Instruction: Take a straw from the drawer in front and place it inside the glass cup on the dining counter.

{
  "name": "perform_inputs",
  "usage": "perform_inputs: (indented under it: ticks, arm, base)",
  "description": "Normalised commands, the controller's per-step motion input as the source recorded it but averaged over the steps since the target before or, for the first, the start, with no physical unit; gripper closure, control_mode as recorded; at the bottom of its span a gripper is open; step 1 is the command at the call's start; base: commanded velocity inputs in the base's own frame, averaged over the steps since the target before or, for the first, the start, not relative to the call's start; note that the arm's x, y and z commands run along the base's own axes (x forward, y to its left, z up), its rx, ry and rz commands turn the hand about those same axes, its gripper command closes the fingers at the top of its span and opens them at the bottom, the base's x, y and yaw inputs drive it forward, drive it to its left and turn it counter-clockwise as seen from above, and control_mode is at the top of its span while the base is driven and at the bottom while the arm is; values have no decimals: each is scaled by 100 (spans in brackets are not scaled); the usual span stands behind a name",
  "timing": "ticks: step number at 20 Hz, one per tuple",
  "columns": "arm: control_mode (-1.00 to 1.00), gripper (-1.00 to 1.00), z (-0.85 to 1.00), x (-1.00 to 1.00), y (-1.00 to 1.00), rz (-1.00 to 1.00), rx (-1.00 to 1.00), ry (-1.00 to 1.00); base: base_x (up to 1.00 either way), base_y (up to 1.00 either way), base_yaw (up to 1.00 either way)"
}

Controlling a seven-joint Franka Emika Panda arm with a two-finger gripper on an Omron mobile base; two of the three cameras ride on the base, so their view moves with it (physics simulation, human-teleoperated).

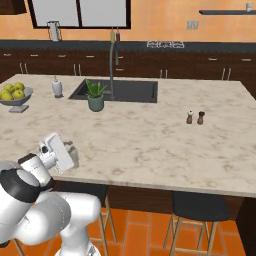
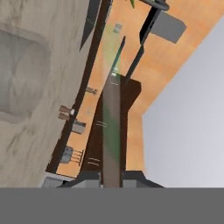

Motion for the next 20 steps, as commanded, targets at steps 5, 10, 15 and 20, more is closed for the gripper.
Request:
perform_inputs:
  ticks: [5, 10, 15, 20]
  arm:
    - [-100, 100, 27, -17, -1, 0, 8, -6]
    - [-100, 100, 29, 6, 16, 0, -15, 40]
    - [-100, 100, 4, 11, 23, -6, -39, 66]
    - [-100, 100, 19, 0, 22, -10, -43, 51]
  base:
    - [0, 0, 0]
    - [0, 0, 0]
    - [0, 0, 0]
    - [0, 0, 0]
